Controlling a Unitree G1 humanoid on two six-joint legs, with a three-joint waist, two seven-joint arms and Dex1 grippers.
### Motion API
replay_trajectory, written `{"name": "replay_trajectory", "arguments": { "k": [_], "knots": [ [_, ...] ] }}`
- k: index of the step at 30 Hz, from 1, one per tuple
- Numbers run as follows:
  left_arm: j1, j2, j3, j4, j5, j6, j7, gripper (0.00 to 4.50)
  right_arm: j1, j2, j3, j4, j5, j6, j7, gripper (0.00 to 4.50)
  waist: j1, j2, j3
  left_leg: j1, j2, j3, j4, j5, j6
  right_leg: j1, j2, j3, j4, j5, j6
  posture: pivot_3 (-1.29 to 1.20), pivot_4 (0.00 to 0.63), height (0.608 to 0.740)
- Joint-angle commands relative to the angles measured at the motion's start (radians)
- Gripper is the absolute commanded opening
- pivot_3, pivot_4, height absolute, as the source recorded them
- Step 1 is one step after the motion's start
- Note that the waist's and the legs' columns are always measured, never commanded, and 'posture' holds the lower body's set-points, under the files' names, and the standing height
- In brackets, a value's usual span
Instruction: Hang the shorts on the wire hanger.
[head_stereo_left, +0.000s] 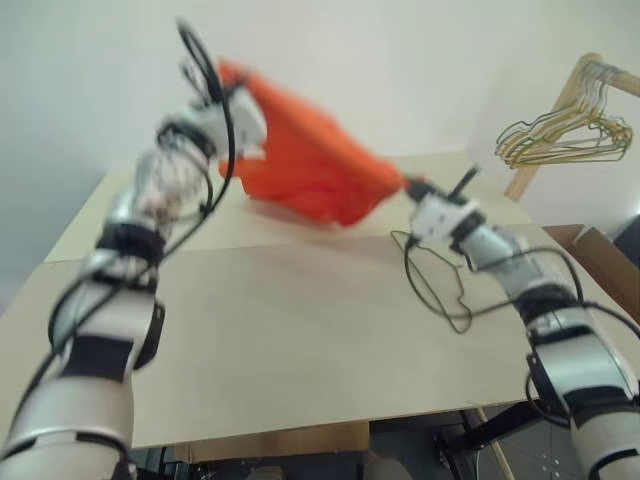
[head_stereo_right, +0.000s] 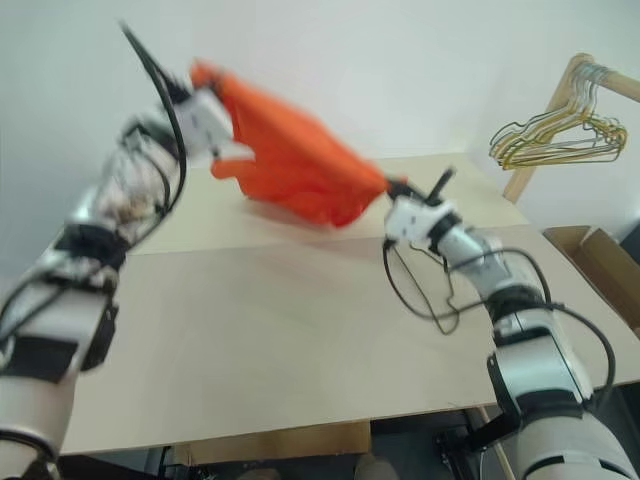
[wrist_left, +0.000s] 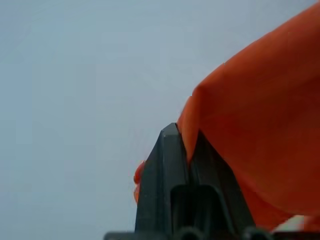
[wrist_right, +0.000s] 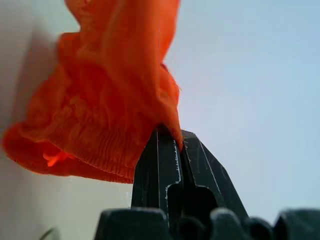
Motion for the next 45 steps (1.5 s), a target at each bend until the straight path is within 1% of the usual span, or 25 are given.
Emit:
{"name": "replay_trajectory", "arguments": {
  "k": [1,3,5,6,7,10,11,12,14,16,18,21,24,27,30,31,36,37,39,41,43,44,45],
  "knots": [
    [0.297,0.152,0.041,-0.511,-0.187,0.211,-0.269,0.00,0.053,-0.017,0.013,-0.106,0.076,-0.071,0.138,0.09,-0.048,0.000,0.000,-0.003,0.000,0.000,-0.001,0.000,0.000,-0.003,0.000,0.001,0.000,0.000,0.000,-0.03,0.000,0.740],
    [0.440,0.246,0.081,-0.671,-0.253,0.291,-0.382,0.00,0.089,-0.015,0.022,-0.139,0.108,-0.077,0.208,0.09,-0.067,-0.001,0.000,-0.004,0.002,-0.001,0.000,-0.001,-0.001,-0.003,0.001,0.002,-0.002,0.000,0.000,-0.03,0.000,0.740],
    [0.526,0.330,0.131,-0.773,-0.311,0.378,-0.468,0.00,0.117,-0.011,0.027,-0.174,0.155,-0.081,0.274,0.09,-0.071,-0.001,0.000,-0.003,0.002,-0.001,0.001,-0.001,0.000,-0.001,0.001,0.001,-0.006,0.000,0.000,-0.02,0.000,0.740],
    [0.553,0.365,0.150,-0.804,-0.336,0.406,-0.504,0.00,0.128,-0.010,0.024,-0.193,0.170,-0.072,0.297,0.09,-0.066,-0.001,0.001,0.001,0.001,-0.003,0.001,-0.002,0.002,0.004,0.001,0.000,-0.008,0.001,0.001,-0.01,0.000,0.740],
    [0.583,0.401,0.176,-0.823,-0.361,0.402,-0.550,0.00,0.138,-0.007,0.023,-0.209,0.192,-0.061,0.327,0.09,-0.060,-0.001,0.001,0.007,0.001,-0.003,0.001,-0.005,0.007,0.010,0.001,-0.001,-0.010,0.001,0.001,-0.01,0.000,0.740],
    [0.697,0.527,0.278,-0.868,-0.437,0.402,-0.711,0.00,0.170,0.000,0.021,-0.259,0.235,-0.049,0.388,0.09,-0.037,0.004,0.005,0.044,0.003,-0.003,-0.007,-0.012,0.017,0.048,0.005,-0.003,-0.018,0.000,-0.001,-0.01,0.000,0.740],
    [0.747,0.569,0.316,-0.874,-0.459,0.373,-0.780,0.00,0.184,0.000,0.023,-0.279,0.247,-0.038,0.409,0.09,-0.029,0.004,0.006,0.055,0.005,-0.003,-0.012,-0.013,0.019,0.057,0.006,-0.004,-0.021,-0.002,-0.002,-0.01,0.000,0.740],
    [0.790,0.597,0.349,-0.879,-0.475,0.348,-0.833,0.00,0.196,0.000,0.024,-0.297,0.255,-0.026,0.426,0.09,-0.021,0.005,0.007,0.062,0.007,-0.003,-0.014,-0.015,0.021,0.066,0.008,-0.005,-0.025,-0.002,-0.003,-0.01,0.000,0.740],
    [0.895,0.638,0.426,-0.904,-0.514,0.331,-0.936,0.00,0.224,-0.008,0.037,-0.326,0.255,-0.020,0.465,0.09,-0.004,0.005,0.007,0.065,0.012,-0.003,-0.015,-0.016,0.020,0.067,0.013,-0.005,-0.026,-0.003,-0.006,-0.01,0.002,0.740],
    [0.987,0.647,0.488,-0.940,-0.546,0.334,-1.013,0.00,0.256,-0.023,0.054,-0.354,0.256,-0.024,0.515,0.09,0.013,0.005,0.007,0.062,0.014,-0.003,-0.015,-0.017,0.019,0.064,0.014,-0.005,-0.026,-0.003,-0.007,-0.01,0.003,0.740],
    [1.051,0.638,0.524,-0.974,-0.542,0.336,-1.043,0.00,0.286,-0.038,0.062,-0.379,0.251,-0.020,0.553,0.09,0.028,0.005,0.007,0.059,0.014,-0.003,-0.014,-0.017,0.019,0.060,0.014,-0.005,-0.026,-0.003,-0.008,-0.01,0.004,0.740],
    [1.107,0.606,0.522,-1.031,-0.521,0.357,-1.030,0.00,0.326,-0.081,0.067,-0.400,0.242,-0.021,0.603,0.09,0.045,0.006,0.007,0.057,0.014,-0.002,-0.013,-0.017,0.019,0.060,0.013,-0.005,-0.025,-0.002,-0.008,-0.01,0.006,0.740],
    [1.142,0.575,0.517,-1.011,-0.501,0.352,-1.030,0.00,0.352,-0.130,0.054,-0.406,0.216,-0.040,0.617,0.09,0.058,0.006,0.007,0.057,0.014,0.000,-0.012,-0.017,0.019,0.060,0.013,-0.004,-0.025,-0.002,-0.008,-0.02,0.009,0.740],
    [1.171,0.533,0.499,-0.940,-0.448,0.266,-1.029,0.00,0.364,-0.175,0.029,-0.406,0.170,-0.064,0.589,0.09,0.060,0.007,0.008,0.058,0.015,0.000,-0.012,-0.017,0.019,0.060,0.015,-0.004,-0.025,-0.002,-0.009,-0.03,0.012,0.740],
    [1.236,0.493,0.492,-0.892,-0.408,0.183,-1.027,0.00,0.371,-0.213,0.002,-0.410,0.090,-0.085,0.527,0.09,0.056,0.007,0.008,0.058,0.016,0.000,-0.012,-0.017,0.018,0.059,0.015,-0.003,-0.026,-0.001,-0.010,-0.05,0.015,0.740],
    [1.262,0.481,0.489,-0.884,-0.394,0.155,-1.025,0.00,0.379,-0.221,0.000,-0.417,0.089,-0.087,0.520,0.09,0.055,0.007,0.008,0.057,0.016,0.001,-0.012,-0.017,0.018,0.059,0.015,-0.003,-0.026,-0.001,-0.010,-0.06,0.017,0.740],
    [1.340,0.451,0.463,-0.861,-0.344,0.092,-0.992,0.00,0.436,-0.250,-0.020,-0.484,0.030,-0.084,0.444,0.09,0.060,0.006,0.009,0.056,0.017,0.001,-0.012,-0.017,0.018,0.057,0.014,-0.003,-0.026,-0.001,-0.011,-0.09,0.021,0.740],
    [1.342,0.451,0.458,-0.860,-0.342,0.085,-0.989,0.34,0.456,-0.254,-0.024,-0.508,0.038,-0.069,0.438,0.00,0.060,0.006,0.009,0.056,0.016,0.001,-0.012,-0.017,0.018,0.058,0.014,-0.003,-0.026,-0.001,-0.011,-0.09,0.020,0.740],
    [1.340,0.458,0.446,-0.848,-0.346,0.069,-0.997,0.62,0.500,-0.266,-0.030,-0.569,0.066,-0.034,0.441,0.49,0.061,0.007,0.010,0.056,0.016,0.001,-0.012,-0.017,0.018,0.058,0.014,-0.003,-0.026,-0.001,-0.011,-0.09,0.018,0.740],
    [1.324,0.456,0.443,-0.824,-0.334,0.042,-0.992,1.24,0.540,-0.279,-0.041,-0.622,0.085,-0.007,0.446,1.07,0.061,0.007,0.010,0.056,0.016,0.002,-0.012,-0.017,0.018,0.059,0.014,-0.003,-0.026,-0.001,-0.011,-0.09,0.017,0.740],
    [1.285,0.438,0.447,-0.782,-0.327,0.006,-0.970,1.91,0.595,-0.310,-0.061,-0.689,0.120,0.022,0.462,1.76,0.059,0.006,0.010,0.057,0.017,0.002,-0.012,-0.017,0.018,0.059,0.015,-0.003,-0.026,-0.001,-0.011,-0.08,0.013,0.740],
    [1.258,0.431,0.451,-0.757,-0.332,-0.008,-0.961,2.21,0.638,-0.335,-0.076,-0.741,0.168,0.061,0.483,2.11,0.059,0.006,0.010,0.057,0.018,0.002,-0.012,-0.017,0.018,0.059,0.016,-0.004,-0.026,-0.001,-0.011,-0.08,0.012,0.740],
    [1.236,0.428,0.453,-0.739,-0.337,-0.012,-0.956,2.22,0.677,-0.360,-0.090,-0.791,0.217,0.098,0.504,2.46,0.059,0.007,0.010,0.057,0.018,0.002,-0.012,-0.017,0.019,0.059,0.016,-0.004,-0.026,-0.001,-0.011,-0.07,0.010,0.740]
  ]
}}
